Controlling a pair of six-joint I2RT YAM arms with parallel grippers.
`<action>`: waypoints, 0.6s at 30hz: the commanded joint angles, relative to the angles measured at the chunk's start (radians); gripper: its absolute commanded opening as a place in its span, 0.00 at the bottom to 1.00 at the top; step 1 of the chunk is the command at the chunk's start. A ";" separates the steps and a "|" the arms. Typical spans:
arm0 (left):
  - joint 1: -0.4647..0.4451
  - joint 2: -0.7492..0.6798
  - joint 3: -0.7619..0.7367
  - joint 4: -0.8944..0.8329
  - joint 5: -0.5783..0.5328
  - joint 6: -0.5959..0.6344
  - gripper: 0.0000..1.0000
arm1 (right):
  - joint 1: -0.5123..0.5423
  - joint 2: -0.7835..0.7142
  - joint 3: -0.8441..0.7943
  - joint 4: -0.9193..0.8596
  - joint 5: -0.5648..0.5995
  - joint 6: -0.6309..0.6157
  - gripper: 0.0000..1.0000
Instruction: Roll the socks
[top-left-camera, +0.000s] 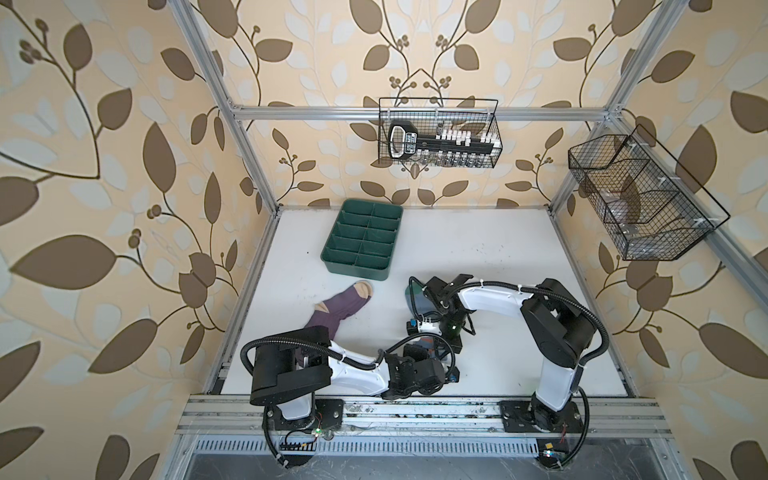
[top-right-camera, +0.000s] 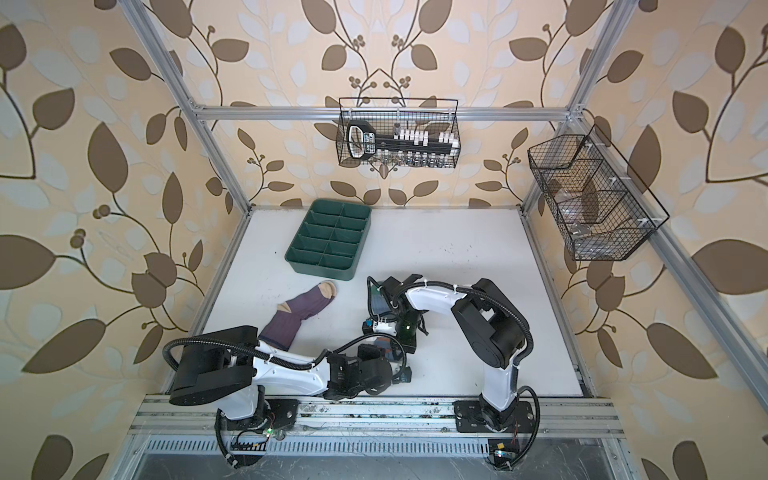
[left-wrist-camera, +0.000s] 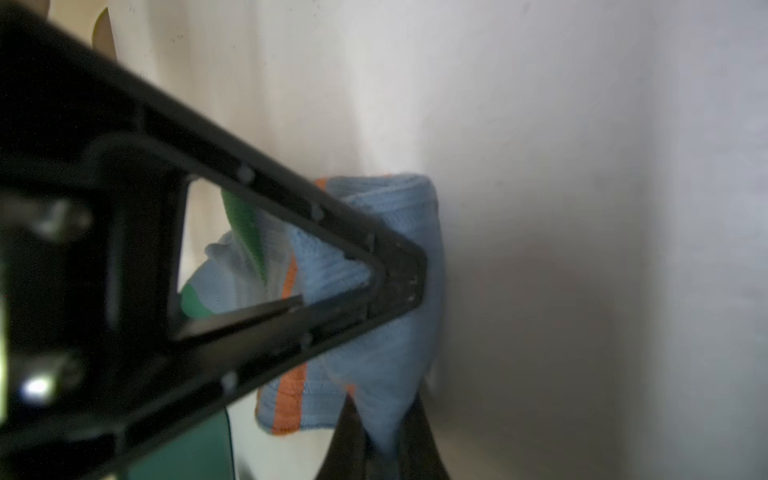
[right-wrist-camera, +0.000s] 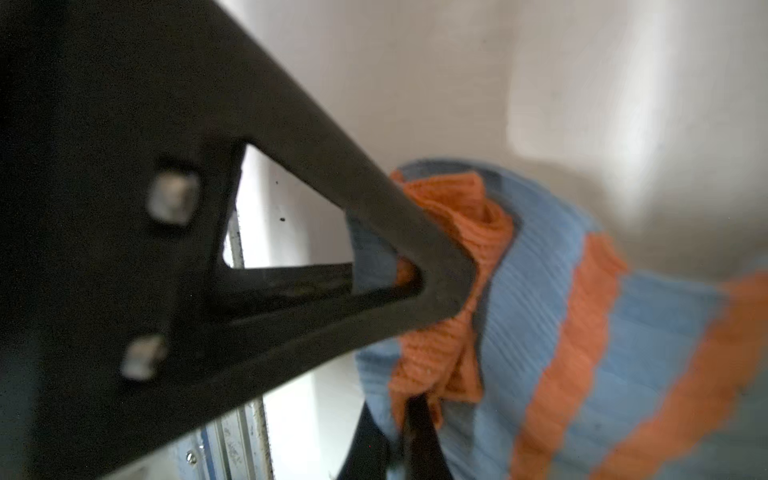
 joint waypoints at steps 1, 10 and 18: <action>0.043 0.031 0.052 -0.123 0.092 -0.053 0.00 | -0.013 -0.054 -0.044 0.097 0.037 -0.016 0.12; 0.120 -0.038 0.095 -0.281 0.312 -0.080 0.00 | -0.171 -0.340 -0.117 0.264 0.006 0.023 0.22; 0.144 -0.034 0.165 -0.395 0.427 -0.095 0.00 | -0.470 -0.782 -0.272 0.831 0.184 0.473 0.22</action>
